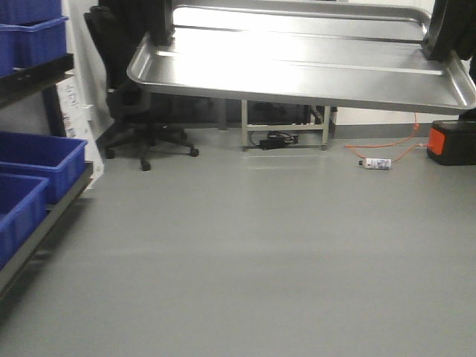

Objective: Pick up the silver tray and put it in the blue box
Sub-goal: 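Hold the tray with both grippers while the base drives to the bins, then carry the tray with both grippers over the blue bin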

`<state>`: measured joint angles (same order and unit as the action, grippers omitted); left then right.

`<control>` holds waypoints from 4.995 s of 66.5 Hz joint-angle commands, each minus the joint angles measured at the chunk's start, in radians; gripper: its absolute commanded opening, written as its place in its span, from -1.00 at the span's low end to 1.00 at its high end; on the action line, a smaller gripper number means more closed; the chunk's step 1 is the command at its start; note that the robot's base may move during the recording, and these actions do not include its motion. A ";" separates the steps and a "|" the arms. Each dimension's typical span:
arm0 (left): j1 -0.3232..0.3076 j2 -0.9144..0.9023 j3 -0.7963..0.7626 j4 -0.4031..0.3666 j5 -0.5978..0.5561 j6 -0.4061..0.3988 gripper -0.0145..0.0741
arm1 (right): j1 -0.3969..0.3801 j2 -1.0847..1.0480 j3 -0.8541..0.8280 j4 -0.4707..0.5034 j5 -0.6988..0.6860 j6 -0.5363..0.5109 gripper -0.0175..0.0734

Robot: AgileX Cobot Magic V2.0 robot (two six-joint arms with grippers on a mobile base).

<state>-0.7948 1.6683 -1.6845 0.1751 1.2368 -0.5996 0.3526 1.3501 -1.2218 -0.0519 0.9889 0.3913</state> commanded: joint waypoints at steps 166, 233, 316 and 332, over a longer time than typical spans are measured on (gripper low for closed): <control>-0.001 -0.042 -0.027 0.019 0.035 0.012 -0.91 | -0.003 -0.035 -0.037 -0.026 -0.051 -0.016 -0.49; -0.001 -0.042 -0.027 0.019 0.035 0.012 -0.91 | -0.003 -0.035 -0.037 -0.026 -0.051 -0.016 -0.49; -0.001 -0.042 -0.027 0.019 0.035 0.012 -0.91 | -0.003 -0.035 -0.037 -0.026 -0.051 -0.016 -0.49; -0.001 -0.042 -0.027 0.019 0.035 0.012 -0.91 | -0.003 -0.035 -0.037 -0.026 -0.051 -0.016 -0.49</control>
<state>-0.7948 1.6669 -1.6845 0.1670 1.2306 -0.6052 0.3526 1.3424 -1.2248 -0.0563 0.9937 0.3913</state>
